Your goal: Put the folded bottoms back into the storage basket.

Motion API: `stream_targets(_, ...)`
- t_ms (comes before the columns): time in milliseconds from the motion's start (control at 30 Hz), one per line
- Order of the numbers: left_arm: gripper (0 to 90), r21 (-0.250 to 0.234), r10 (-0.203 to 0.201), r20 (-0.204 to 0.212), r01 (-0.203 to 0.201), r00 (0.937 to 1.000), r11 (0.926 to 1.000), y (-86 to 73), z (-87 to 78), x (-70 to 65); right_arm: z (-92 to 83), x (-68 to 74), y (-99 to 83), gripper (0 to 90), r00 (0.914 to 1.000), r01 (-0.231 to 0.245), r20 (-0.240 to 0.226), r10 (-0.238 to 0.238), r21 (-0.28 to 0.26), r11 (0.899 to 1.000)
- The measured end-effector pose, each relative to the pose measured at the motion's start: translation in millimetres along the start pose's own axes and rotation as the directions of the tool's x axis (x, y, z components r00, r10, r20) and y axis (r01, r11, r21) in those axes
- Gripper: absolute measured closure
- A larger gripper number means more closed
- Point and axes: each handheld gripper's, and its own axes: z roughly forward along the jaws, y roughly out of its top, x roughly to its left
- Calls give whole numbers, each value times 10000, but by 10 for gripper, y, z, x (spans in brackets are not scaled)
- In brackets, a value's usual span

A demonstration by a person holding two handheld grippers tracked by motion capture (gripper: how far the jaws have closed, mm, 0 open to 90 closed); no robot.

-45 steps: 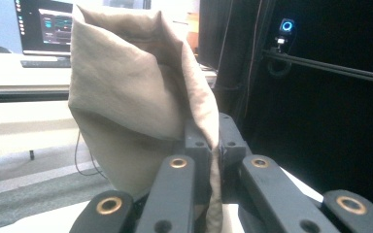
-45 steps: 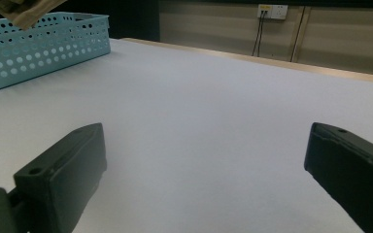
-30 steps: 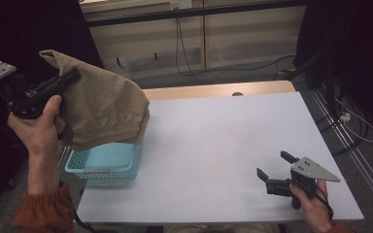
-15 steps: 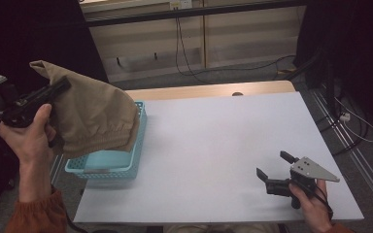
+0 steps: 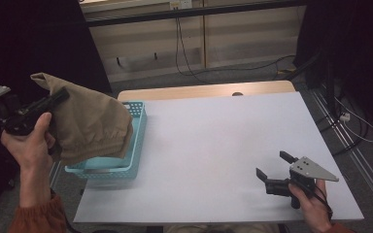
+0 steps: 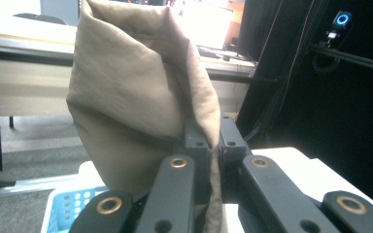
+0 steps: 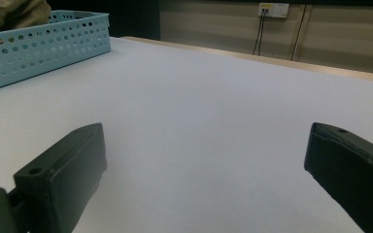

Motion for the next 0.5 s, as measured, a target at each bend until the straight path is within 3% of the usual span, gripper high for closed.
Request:
stream_targets(267,870,491,-289,-173,297,9994,9984,-184,37,149,10,2,0,14,10000,4,-10,-4,20,10000)
stream_targets(500,870,841,-331,-149,343,9993,9959,-272,106,168,15,4,-1,15,10000,15,-10,-15,31,10000)
